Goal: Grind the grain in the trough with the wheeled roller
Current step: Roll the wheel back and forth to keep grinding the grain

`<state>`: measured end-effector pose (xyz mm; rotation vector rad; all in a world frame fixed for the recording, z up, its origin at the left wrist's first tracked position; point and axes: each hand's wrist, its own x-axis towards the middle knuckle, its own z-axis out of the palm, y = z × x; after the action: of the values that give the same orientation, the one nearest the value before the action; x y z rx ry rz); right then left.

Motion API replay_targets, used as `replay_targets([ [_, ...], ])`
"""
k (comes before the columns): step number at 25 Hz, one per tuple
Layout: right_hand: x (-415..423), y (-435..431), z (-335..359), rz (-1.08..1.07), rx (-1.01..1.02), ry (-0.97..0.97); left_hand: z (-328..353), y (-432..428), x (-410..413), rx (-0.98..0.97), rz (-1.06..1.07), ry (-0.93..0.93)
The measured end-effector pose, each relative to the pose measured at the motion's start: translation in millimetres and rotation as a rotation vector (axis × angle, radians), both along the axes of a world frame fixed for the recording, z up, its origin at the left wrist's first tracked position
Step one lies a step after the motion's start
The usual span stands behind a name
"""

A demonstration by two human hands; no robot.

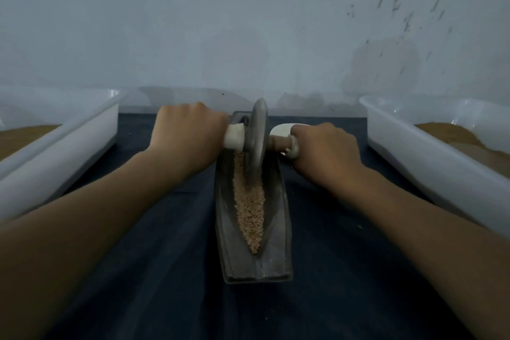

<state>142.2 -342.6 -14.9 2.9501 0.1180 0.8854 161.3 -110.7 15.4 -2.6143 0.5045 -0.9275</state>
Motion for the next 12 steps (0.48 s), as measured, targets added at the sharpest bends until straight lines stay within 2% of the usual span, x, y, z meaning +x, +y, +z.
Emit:
replay_targets([
  [3, -44.9, 3.4, 13.8, 0.084, -0.202, -0.202, -14.5, 26.1, -31.1, -0.023, -0.039, 0.035],
  [5, -63.3, 0.7, 18.0, 0.166, -0.242, -0.26, -16.6, 40.5, -49.6, -0.01, -0.098, 0.018],
  [7, -63.5, -2.2, 17.2, 0.178, -0.23, -0.224, -17.5, 43.5, -50.7, -0.035, -0.105, 0.009],
  [9, -44.1, 3.2, 17.7, 0.096, -0.23, -0.113, -20.7, 32.8, -37.8, -0.029, -0.021, 0.042],
  [12, 3.9, 15.5, 24.1, -0.011, -0.131, 0.054, -20.1, 10.7, 0.4, -0.121, 0.043, 0.032],
])
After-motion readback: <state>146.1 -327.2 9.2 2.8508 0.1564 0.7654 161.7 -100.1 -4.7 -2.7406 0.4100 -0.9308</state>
